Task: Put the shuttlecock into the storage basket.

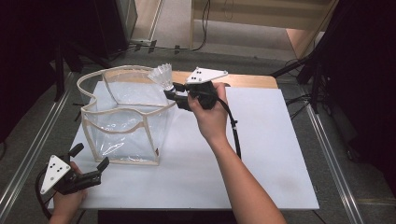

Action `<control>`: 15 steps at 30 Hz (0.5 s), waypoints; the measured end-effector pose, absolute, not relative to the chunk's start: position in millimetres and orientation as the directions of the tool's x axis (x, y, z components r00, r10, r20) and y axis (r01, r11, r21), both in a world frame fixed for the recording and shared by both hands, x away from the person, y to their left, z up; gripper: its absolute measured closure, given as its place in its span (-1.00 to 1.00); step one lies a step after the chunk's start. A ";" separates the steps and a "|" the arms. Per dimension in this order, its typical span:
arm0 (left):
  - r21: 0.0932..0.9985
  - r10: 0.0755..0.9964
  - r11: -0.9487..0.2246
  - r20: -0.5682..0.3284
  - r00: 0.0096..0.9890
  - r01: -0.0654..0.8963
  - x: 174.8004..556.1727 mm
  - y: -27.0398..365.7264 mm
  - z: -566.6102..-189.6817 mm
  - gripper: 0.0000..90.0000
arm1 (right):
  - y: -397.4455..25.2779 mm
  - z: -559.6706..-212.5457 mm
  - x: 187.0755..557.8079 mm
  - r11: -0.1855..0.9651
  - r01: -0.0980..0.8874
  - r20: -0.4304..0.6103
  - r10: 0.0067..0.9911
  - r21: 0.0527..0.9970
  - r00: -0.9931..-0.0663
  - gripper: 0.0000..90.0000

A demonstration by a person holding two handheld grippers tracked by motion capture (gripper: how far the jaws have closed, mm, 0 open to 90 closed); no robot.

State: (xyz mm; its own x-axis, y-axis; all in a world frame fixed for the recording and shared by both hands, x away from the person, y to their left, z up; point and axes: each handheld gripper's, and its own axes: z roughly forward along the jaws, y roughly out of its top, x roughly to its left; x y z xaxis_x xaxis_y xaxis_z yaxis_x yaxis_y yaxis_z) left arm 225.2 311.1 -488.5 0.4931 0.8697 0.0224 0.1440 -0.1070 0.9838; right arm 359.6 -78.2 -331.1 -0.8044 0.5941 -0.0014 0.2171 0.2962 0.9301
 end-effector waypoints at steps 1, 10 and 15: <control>0.984 0.870 -0.107 0.023 0.493 0.144 225.2 311.1 -488.5 -0.95 | -77.2 -331.5 359.9 0.295 0.216 -0.001 0.594 0.931 -0.805 0.36; 0.984 0.870 -0.106 0.021 0.492 0.145 225.4 311.7 -488.4 -0.95 | -70.1 -335.4 363.0 0.307 0.224 0.003 0.583 0.925 -0.812 0.32; 0.984 0.870 -0.098 0.013 0.493 0.146 225.9 312.9 -488.3 -0.95 | -69.7 -336.2 365.2 0.308 0.237 0.033 0.545 0.921 -0.838 -0.06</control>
